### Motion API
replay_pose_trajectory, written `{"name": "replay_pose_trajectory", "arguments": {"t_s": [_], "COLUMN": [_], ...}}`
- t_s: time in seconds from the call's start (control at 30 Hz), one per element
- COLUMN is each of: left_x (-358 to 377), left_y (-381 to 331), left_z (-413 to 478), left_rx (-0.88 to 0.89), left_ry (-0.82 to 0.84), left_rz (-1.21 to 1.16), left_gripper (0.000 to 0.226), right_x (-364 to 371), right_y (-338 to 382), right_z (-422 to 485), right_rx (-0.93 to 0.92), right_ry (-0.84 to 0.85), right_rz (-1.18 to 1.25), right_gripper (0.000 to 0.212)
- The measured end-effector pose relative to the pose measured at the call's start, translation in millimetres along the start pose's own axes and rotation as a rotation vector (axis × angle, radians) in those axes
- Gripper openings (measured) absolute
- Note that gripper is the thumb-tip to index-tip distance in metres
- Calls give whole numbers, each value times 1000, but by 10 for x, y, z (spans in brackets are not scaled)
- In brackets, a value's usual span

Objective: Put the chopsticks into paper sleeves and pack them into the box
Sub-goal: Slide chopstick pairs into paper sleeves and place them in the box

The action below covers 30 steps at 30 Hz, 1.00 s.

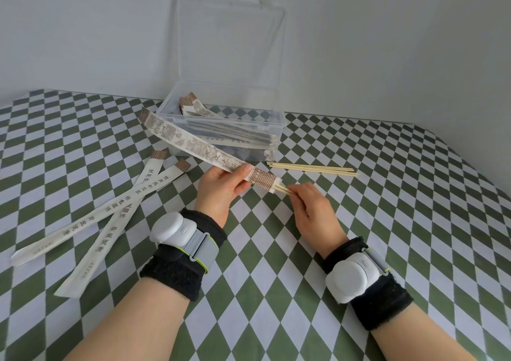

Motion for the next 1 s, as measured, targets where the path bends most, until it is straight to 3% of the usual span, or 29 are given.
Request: {"name": "replay_pose_trajectory", "arguments": {"t_s": [0.23,0.63,0.87,1.0], "left_x": [-83,75,-72,-26], "left_y": [-43,30,-18,-5], "left_z": [-6,-43,-13,-16], "left_rx": [11,-46,3,-2], "left_ry": [-89,64,-69,-37], "left_rz": [-111,22,-46,-28], "left_gripper": [7,8,6,5], "right_x": [-61,-17,-73,-92], "right_y": [-201,-37,-129,-139], "right_z": [-11,-9,-14,-18], "right_rx": [196,60,167,170], "right_ry": [-70,25,-50,-50], "right_rz": [64,121,234,268], "right_gripper": [23,21,17,17]}}
Point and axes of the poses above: each hand's wrist, its own z-axis towards the middle knuckle, its own x-axis out of the palm, y = z × x, the point moved 8 cm from there along z, towards the middle knuckle, and after that the axes turned 2 degrees about -y, right-handed, at the moved point
